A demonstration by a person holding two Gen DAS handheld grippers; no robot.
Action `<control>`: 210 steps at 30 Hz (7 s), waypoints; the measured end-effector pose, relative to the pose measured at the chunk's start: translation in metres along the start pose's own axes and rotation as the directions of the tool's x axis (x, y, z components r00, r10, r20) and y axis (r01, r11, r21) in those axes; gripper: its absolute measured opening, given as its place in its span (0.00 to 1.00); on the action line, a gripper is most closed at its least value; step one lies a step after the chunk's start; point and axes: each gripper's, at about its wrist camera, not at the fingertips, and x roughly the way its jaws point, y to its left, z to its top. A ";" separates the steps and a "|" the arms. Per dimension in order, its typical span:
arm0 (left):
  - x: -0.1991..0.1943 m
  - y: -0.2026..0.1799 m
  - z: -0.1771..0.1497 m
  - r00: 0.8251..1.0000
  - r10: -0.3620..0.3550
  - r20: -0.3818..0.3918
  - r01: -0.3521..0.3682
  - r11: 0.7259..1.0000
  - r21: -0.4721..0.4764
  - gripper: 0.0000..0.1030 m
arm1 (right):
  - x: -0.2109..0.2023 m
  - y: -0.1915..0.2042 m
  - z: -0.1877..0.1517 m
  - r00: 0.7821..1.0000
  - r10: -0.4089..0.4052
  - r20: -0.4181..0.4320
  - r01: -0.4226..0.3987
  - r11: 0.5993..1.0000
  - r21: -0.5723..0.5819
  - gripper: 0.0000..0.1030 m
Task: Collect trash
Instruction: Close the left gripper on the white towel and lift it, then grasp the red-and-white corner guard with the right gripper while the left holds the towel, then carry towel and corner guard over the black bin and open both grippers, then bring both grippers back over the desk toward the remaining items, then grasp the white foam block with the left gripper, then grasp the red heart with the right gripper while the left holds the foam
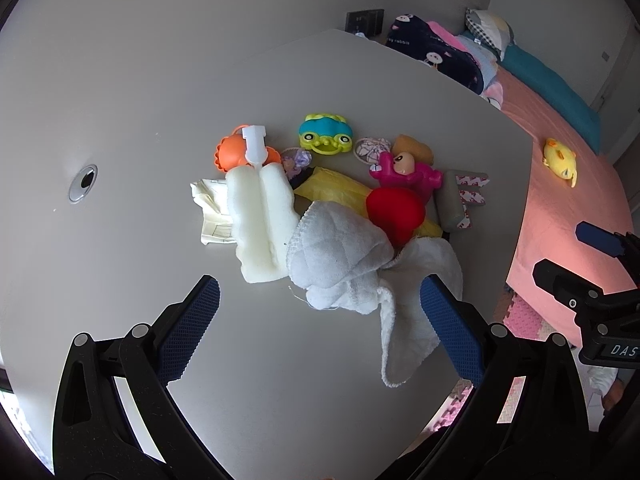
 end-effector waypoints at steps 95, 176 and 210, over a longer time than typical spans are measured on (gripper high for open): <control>-0.018 -0.113 -0.006 0.964 -0.265 0.030 0.257 0.955 0.148 0.39 | -0.022 -0.094 -0.039 0.994 0.099 0.041 -0.106 0.966 0.236 0.12; 0.028 -0.015 -0.004 0.997 0.007 -0.072 -0.006 1.000 0.023 0.89 | 0.013 -0.021 -0.019 0.986 0.144 -0.078 -0.141 0.989 0.045 0.62; 0.036 0.090 -0.009 0.999 -0.009 -0.041 0.007 0.998 -0.060 0.35 | 0.067 0.099 0.029 0.962 0.222 -0.161 -0.247 0.956 -0.158 0.62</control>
